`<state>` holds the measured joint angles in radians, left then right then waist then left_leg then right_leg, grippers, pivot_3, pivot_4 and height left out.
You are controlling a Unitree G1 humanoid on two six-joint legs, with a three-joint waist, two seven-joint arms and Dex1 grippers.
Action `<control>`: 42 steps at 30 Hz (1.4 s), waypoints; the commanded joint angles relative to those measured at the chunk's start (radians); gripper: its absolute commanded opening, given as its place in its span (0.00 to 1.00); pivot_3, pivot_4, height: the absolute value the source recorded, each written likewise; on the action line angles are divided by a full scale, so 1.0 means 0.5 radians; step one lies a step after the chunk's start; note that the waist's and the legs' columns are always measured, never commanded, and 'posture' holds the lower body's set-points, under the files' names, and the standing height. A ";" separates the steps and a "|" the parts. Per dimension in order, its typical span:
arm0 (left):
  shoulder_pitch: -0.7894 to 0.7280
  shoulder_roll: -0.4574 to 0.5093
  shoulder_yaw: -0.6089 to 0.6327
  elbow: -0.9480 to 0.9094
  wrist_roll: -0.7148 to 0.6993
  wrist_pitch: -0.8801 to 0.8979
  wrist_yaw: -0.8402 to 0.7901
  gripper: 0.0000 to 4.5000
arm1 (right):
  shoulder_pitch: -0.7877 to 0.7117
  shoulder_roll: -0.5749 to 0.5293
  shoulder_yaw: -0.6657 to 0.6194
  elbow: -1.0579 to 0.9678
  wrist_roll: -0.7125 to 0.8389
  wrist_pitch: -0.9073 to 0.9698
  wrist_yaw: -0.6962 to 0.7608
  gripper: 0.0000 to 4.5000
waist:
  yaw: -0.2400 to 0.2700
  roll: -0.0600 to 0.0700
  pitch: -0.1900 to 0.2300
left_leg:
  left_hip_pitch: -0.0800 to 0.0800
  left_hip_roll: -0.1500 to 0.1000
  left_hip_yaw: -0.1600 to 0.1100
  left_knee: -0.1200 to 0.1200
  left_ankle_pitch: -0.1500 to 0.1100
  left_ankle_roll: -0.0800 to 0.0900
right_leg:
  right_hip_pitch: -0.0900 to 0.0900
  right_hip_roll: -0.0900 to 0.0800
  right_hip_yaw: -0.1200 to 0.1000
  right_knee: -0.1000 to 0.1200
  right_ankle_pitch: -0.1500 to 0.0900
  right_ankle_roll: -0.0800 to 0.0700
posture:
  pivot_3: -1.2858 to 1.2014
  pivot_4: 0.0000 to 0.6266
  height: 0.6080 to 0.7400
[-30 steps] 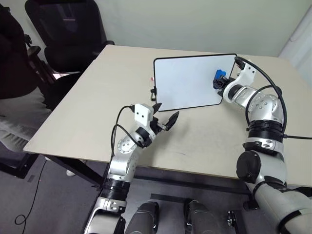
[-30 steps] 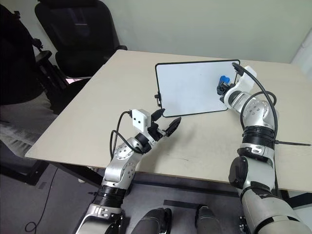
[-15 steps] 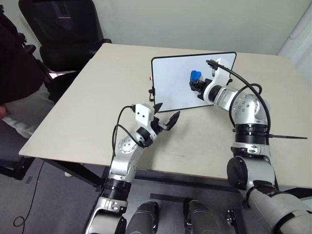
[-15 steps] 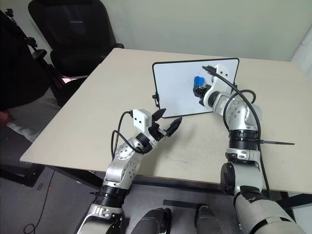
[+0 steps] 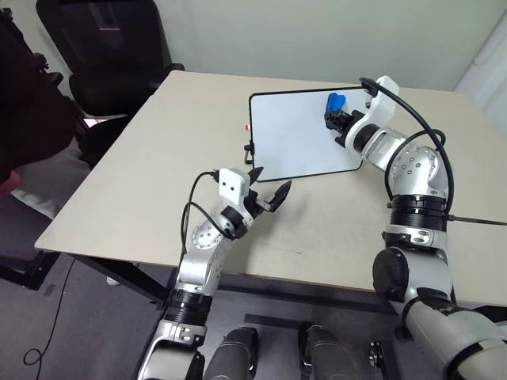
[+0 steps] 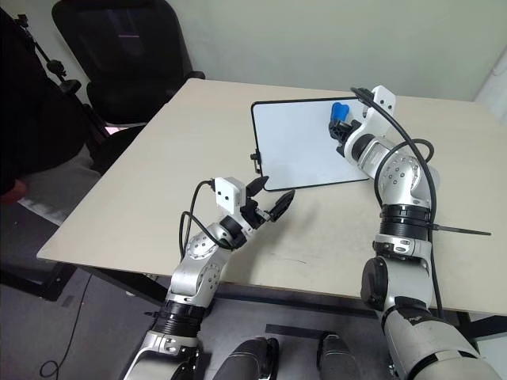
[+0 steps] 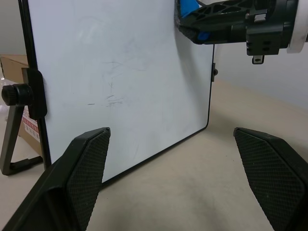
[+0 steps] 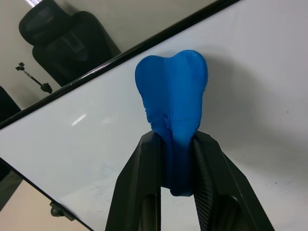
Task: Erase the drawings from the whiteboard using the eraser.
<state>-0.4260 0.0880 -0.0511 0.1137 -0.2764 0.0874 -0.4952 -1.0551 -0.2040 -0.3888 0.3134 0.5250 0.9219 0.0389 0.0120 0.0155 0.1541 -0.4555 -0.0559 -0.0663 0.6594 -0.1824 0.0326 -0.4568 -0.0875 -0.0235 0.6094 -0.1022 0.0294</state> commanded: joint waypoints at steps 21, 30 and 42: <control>0.012 -0.006 0.010 -0.105 -0.016 -0.008 0.013 1.00 | 0.191 0.190 0.471 -0.367 -0.078 0.219 0.165 0.15 | 0.010 0.000 0.000 | -0.003 0.000 0.000 0.002 0.000 0.000 | 0.000 0.000 -0.001 -0.001 -0.002 0.003 | 0.52 0.24 1.00; 0.015 0.008 0.018 -0.107 -0.020 -0.011 0.010 1.00 | 0.108 0.084 0.214 -0.118 -0.143 -0.021 0.024 0.15 | 0.015 0.000 0.000 | -0.005 0.000 0.000 0.005 -0.001 0.000 | -0.003 0.000 -0.001 0.000 0.001 -0.002 | 0.52 0.24 1.00; -0.006 0.006 0.010 -0.079 -0.014 -0.015 0.001 1.00 | 0.083 -0.026 0.096 -0.011 -0.135 -0.172 -0.046 0.15 | 0.014 0.000 0.000 | -0.003 0.000 0.000 0.005 0.001 0.001 | 0.000 0.000 -0.001 0.001 -0.003 0.006 | 0.52 0.24 1.00</control>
<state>-0.4133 0.0962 -0.0509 0.1017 -0.2773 0.0895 -0.4945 -0.9774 -0.2046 -0.3243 0.3173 0.4653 0.8644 0.0282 0.0190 0.0154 0.1541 -0.4571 -0.0560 -0.0663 0.6619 -0.1817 0.0330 -0.4570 -0.0875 -0.0240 0.6099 -0.1039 0.0322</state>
